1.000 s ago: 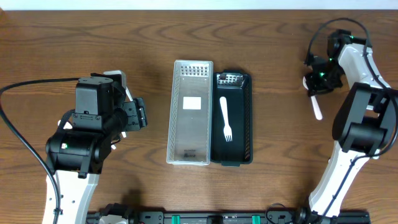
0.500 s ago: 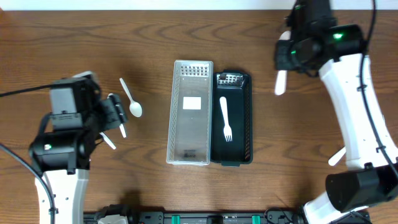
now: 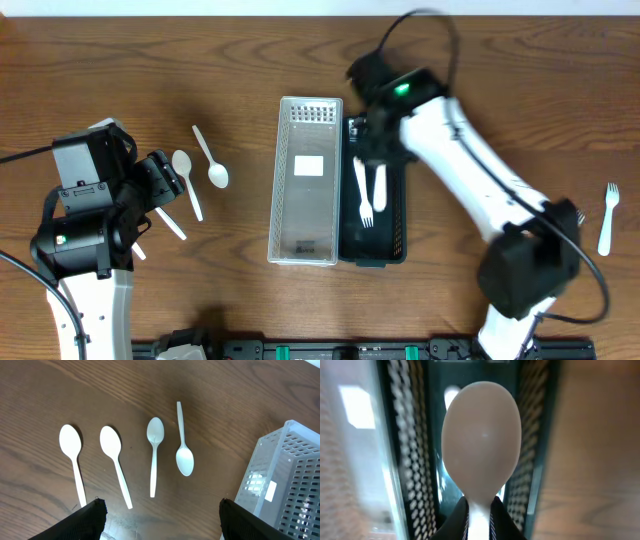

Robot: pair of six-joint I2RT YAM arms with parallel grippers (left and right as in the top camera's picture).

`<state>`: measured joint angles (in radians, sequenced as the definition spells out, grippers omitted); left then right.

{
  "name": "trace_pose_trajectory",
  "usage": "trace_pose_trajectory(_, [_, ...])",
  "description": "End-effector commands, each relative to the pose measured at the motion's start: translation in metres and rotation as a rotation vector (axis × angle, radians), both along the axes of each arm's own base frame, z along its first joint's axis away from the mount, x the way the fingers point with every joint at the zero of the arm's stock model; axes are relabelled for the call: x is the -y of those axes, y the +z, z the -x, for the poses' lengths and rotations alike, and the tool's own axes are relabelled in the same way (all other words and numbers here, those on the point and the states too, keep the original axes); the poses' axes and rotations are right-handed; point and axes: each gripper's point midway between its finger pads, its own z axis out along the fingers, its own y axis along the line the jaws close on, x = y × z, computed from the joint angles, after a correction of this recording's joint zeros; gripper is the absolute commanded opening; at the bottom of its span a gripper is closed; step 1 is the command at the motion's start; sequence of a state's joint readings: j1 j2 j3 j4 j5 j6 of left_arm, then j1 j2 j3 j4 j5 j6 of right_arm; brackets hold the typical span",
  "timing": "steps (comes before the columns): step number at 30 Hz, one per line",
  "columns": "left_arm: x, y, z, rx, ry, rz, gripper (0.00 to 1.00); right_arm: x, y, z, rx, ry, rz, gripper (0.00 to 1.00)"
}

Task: Pack container
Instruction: 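Carry the spoon into the green basket and release it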

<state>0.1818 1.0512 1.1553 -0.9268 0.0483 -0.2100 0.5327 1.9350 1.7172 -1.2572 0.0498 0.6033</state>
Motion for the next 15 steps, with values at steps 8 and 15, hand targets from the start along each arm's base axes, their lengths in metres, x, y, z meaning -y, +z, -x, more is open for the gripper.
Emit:
trace_pose_trajectory(8, [-0.003, 0.004, -0.001, 0.011, 0.014, -0.004, 0.74, -0.010, -0.059, 0.026, -0.081, -0.068, 0.071, 0.18])
trace_pose_trajectory(15, [-0.003, 0.004, -0.001, 0.010, 0.014, -0.004, 0.74, -0.009, -0.032, 0.001, -0.009, 0.001, 0.033, 0.63])
